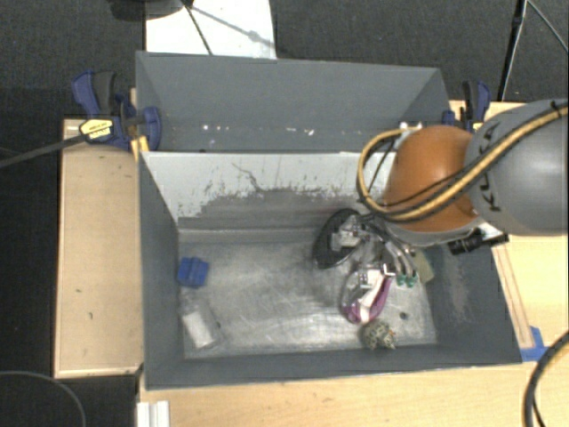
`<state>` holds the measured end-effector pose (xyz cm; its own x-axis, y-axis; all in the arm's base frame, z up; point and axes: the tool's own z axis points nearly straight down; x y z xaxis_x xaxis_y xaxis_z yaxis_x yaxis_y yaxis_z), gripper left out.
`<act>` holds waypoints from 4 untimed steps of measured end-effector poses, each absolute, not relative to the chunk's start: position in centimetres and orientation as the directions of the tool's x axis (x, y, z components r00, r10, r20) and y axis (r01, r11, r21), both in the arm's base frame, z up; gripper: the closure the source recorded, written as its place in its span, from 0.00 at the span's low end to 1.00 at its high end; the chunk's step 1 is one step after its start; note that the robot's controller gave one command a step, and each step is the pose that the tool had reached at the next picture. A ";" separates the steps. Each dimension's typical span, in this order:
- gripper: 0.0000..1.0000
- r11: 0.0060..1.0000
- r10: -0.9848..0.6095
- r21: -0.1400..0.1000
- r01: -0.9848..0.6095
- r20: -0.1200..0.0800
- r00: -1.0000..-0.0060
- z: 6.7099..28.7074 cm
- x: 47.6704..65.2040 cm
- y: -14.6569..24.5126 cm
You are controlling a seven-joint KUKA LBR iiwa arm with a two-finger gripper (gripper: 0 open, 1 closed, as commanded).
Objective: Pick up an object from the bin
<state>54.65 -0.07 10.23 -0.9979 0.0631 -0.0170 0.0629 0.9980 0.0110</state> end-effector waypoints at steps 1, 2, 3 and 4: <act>0.00 0.997 0.079 0.009 0.079 -0.014 -0.997 10.1 55.1 -0.5; 1.00 0.995 0.096 0.000 0.096 -0.037 -0.995 10.2 55.6 -1.5; 1.00 0.918 0.398 0.003 0.398 -0.008 -0.918 20.7 54.6 -2.5; 0.00 0.917 0.398 0.001 0.398 -0.003 -0.917 20.5 54.5 -2.4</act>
Offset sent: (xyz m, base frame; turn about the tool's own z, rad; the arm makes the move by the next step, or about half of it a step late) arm 0.0207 -0.0434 -0.0323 0.0642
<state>54.50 -2.44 20.46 -0.9174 0.3981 -0.0029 0.3981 0.9174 0.0014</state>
